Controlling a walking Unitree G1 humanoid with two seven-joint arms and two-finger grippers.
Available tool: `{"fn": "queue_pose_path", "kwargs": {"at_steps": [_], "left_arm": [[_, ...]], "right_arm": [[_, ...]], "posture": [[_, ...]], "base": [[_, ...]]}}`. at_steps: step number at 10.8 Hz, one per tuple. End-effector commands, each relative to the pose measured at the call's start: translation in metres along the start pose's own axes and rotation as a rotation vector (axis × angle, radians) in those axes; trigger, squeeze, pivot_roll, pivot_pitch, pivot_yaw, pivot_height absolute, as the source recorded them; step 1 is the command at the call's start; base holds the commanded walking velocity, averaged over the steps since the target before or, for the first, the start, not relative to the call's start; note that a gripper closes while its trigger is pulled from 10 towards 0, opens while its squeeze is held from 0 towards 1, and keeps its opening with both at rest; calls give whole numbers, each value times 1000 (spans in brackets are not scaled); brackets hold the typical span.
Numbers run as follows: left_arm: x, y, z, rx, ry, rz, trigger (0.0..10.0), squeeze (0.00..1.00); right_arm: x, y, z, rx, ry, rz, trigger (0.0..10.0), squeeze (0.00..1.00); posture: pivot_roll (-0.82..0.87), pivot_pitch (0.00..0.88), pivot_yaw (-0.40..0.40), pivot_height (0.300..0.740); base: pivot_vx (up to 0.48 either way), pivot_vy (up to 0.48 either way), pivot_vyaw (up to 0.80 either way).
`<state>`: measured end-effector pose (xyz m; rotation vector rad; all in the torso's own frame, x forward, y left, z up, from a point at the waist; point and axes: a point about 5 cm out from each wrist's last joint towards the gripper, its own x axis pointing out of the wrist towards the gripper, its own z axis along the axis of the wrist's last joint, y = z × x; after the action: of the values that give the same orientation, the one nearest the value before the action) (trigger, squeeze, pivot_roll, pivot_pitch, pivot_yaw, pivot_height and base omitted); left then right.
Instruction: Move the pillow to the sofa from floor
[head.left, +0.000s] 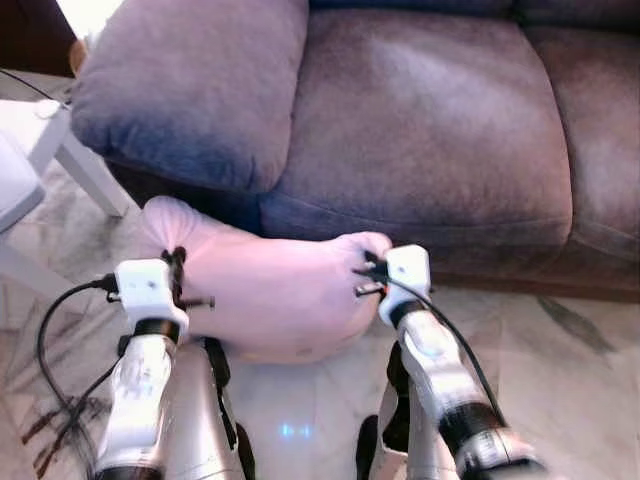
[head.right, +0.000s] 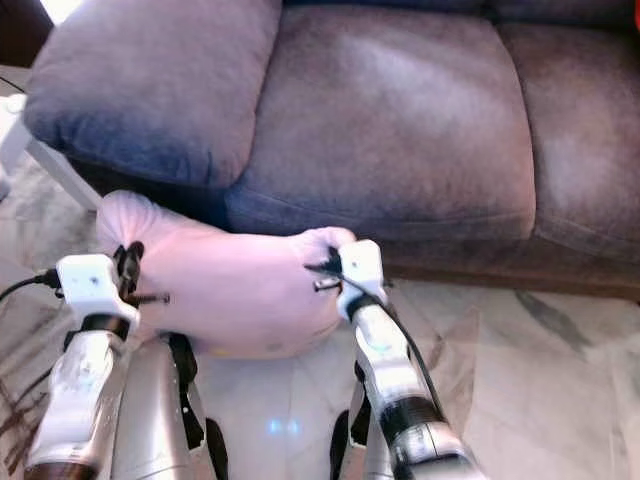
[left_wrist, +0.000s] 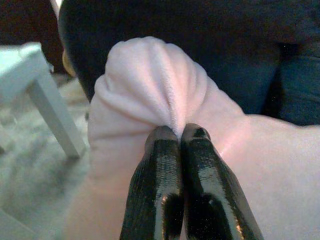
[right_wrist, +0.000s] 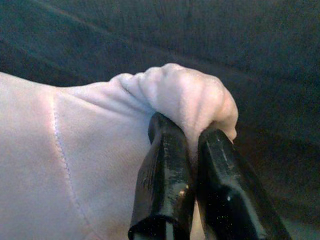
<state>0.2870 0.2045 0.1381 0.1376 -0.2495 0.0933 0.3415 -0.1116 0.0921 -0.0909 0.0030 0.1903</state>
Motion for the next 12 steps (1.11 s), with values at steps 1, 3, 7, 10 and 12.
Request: {"fn": "queue_pose_path", "kwargs": {"at_steps": [1,3,7,10,12], "left_arm": [[-4,11,21,46,-98,31,10000,0],[-14,19,15,49,-64,71,10000,0],[-7,1,18,84,-75,10,10000,0],[1,-1,25,69,-100,26,10000,0],[2,0,25,68,-97,29,10000,0]], "right_arm": [[0,-19,28,-7,-163,-92,10000,0],[-6,-15,26,2,-176,-91,10000,0],[-4,-9,27,37,-162,-104,10000,0],[-3,-6,30,17,-170,-101,10000,0],[-2,-5,33,29,-176,-104,10000,0]], "posture": [[148,127,-27,470],[143,110,-26,470],[140,78,-18,470],[143,113,-20,470],[134,133,-14,470]], "base": [[0,0,0],[0,0,0],[0,0,0],[0,0,0],[0,0,0]]}}
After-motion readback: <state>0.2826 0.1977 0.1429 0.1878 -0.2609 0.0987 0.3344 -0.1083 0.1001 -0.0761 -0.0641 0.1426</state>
